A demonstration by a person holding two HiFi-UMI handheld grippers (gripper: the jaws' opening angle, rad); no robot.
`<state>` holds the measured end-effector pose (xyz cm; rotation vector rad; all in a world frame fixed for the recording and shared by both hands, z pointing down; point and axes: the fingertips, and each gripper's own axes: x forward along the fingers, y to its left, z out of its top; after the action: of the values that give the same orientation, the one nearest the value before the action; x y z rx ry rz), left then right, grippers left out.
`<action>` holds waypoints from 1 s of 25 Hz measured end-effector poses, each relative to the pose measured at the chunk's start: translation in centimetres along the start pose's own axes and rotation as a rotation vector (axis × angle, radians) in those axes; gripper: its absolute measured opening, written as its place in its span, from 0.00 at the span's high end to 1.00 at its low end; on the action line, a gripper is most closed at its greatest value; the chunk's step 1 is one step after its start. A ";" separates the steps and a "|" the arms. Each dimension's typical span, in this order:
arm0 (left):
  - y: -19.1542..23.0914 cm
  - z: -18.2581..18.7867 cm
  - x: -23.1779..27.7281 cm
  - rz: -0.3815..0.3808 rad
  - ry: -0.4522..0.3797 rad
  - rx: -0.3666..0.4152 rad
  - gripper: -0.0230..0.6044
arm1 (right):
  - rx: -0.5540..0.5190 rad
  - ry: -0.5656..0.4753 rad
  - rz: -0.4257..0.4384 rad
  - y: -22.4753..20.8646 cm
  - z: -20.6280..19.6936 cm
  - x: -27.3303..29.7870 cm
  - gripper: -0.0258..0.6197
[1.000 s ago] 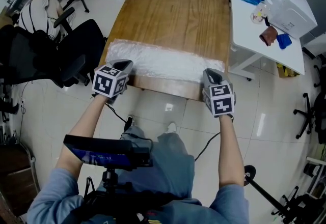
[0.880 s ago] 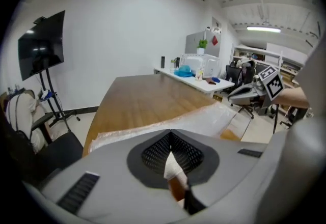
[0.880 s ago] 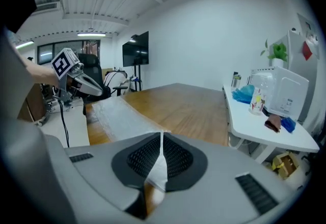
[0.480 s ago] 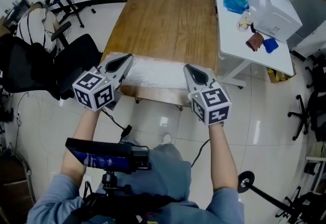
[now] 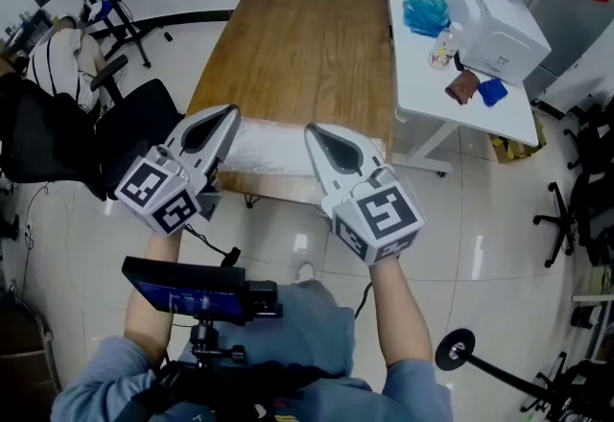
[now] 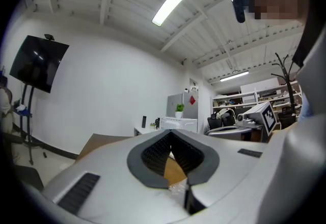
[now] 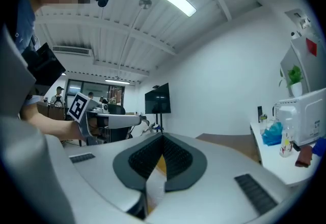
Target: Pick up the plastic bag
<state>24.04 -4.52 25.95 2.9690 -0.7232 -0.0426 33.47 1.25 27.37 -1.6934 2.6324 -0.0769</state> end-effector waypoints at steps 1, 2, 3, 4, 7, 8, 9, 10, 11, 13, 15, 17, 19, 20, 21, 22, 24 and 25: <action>-0.3 0.4 0.0 -0.002 -0.016 0.005 0.95 | 0.005 -0.017 0.000 0.3 0.4 0.0 0.96; -0.6 0.8 0.0 -0.002 -0.031 0.014 0.95 | 0.008 -0.033 -0.003 0.5 0.8 0.0 0.96; -0.9 1.2 0.0 -0.002 -0.042 0.027 0.95 | 0.008 -0.045 -0.009 0.6 1.1 0.0 0.96; -1.0 1.5 0.0 0.000 -0.051 0.041 0.95 | 0.004 -0.050 -0.017 0.7 1.3 0.0 0.96; -1.5 1.8 -0.1 0.003 -0.069 0.066 0.95 | 0.001 -0.035 -0.007 1.4 1.4 0.1 0.96; -1.7 1.7 -0.1 0.008 -0.071 0.070 0.95 | 0.006 -0.037 0.003 1.5 1.3 0.1 0.96; -1.8 1.6 -0.1 0.012 -0.070 0.073 0.95 | 0.010 -0.048 0.003 1.4 1.3 0.2 0.96; -2.1 1.4 0.0 0.013 -0.068 0.075 0.95 | 0.012 -0.061 -0.003 1.2 1.2 0.2 0.96; -2.4 1.1 0.2 0.009 -0.065 0.076 0.95 | 0.014 -0.068 -0.008 1.0 1.2 0.2 0.96; -3.2 0.6 0.6 -0.007 -0.058 0.083 0.95 | 0.014 -0.062 -0.012 1.0 1.1 0.2 0.96; -3.6 0.3 0.8 -0.019 -0.051 0.088 0.95 | 0.003 -0.046 -0.011 1.2 0.9 0.3 0.96; -3.8 0.2 1.0 -0.024 -0.047 0.086 0.95 | -0.008 -0.038 -0.016 1.2 0.7 0.3 0.96; -3.7 0.2 0.9 -0.021 -0.042 0.085 0.95 | -0.011 -0.036 -0.023 1.2 0.7 0.1 0.96; -3.7 0.1 0.9 -0.018 -0.042 0.083 0.95 | -0.011 -0.037 -0.028 1.1 0.6 0.1 0.96; -3.6 0.1 0.8 -0.015 -0.041 0.081 0.95 | -0.011 -0.036 -0.032 1.0 0.6 0.0 0.96; -3.6 0.1 0.6 -0.013 -0.041 0.079 0.95 | -0.010 -0.033 -0.033 1.0 0.5 0.0 0.96; -3.5 -0.1 0.4 -0.009 -0.038 0.081 0.95 | -0.011 -0.031 -0.036 1.0 0.3 -0.1 0.96; -3.5 -0.2 0.3 -0.007 -0.036 0.082 0.95 | -0.013 -0.031 -0.036 1.0 0.2 -0.1 0.96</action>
<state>25.91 -1.59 25.84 3.0557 -0.7365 -0.0692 32.59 1.77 27.07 -1.7320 2.5857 -0.0337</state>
